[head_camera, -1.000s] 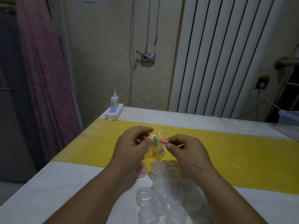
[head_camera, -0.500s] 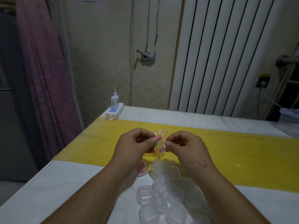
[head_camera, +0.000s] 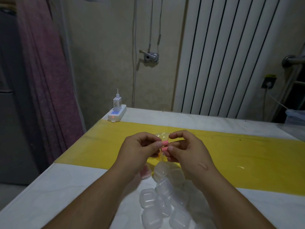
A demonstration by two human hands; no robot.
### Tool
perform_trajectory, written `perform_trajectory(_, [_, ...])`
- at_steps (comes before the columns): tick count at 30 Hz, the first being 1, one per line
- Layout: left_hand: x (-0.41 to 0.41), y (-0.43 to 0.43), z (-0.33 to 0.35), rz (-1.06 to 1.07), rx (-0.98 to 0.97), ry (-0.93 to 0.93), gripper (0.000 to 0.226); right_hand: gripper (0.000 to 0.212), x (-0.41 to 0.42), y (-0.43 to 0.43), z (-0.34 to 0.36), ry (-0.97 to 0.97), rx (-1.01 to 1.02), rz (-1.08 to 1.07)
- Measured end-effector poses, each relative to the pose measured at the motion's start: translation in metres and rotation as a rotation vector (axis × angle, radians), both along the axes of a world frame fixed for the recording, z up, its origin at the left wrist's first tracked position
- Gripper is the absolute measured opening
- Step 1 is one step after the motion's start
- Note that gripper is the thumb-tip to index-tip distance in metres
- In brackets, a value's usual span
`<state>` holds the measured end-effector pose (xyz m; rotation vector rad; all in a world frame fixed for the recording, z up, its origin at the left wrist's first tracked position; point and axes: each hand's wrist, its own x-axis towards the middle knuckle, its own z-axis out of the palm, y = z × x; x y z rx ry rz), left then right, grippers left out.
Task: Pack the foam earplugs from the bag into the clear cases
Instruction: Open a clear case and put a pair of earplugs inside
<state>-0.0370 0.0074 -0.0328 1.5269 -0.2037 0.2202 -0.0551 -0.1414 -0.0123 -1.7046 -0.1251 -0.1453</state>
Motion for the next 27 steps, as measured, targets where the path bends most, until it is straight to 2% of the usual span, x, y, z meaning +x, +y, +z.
perform_trajectory(3, [-0.001,0.0,-0.001,-0.004,0.028,0.009,0.025,0.026,-0.001,0.001,0.0,-0.01,0.037,0.026])
perform_trajectory(7, [-0.001,0.001,-0.001,0.015,0.072,0.005,0.003,0.006,-0.002,0.0,0.001,-0.066,-0.058,-0.031])
perform_trajectory(9, [-0.001,0.001,-0.003,0.026,0.161,-0.024,0.006,0.006,0.0,-0.002,0.0,-0.101,-0.12,-0.122])
perform_trajectory(11, [0.001,0.002,-0.007,0.007,0.377,-0.067,0.007,0.009,0.002,-0.005,0.0,-0.126,-0.153,-0.191])
perform_trajectory(13, [0.0,0.004,-0.011,-0.02,0.746,-0.081,0.012,0.01,0.003,-0.007,0.0,-0.132,-0.154,-0.219])
perform_trajectory(14, [-0.001,0.004,-0.013,-0.039,0.855,-0.057,0.017,0.01,0.003,-0.007,0.0,-0.133,-0.15,-0.225])
perform_trajectory(15, [-0.002,0.004,-0.013,-0.064,0.861,-0.014,0.018,0.01,0.003,-0.007,0.0,-0.131,-0.145,-0.23])
perform_trajectory(18, [-0.005,0.003,-0.009,-0.125,0.675,-0.016,0.01,0.014,0.003,-0.009,0.003,-0.132,-0.153,-0.246])
perform_trajectory(21, [-0.004,0.005,-0.004,-0.118,0.535,-0.071,0.027,0.027,0.003,-0.012,0.007,-0.123,-0.16,-0.251])
perform_trajectory(27, [-0.003,0.006,0.002,-0.042,0.258,-0.074,0.037,0.021,0.0,-0.014,0.01,-0.009,-0.218,-0.172])
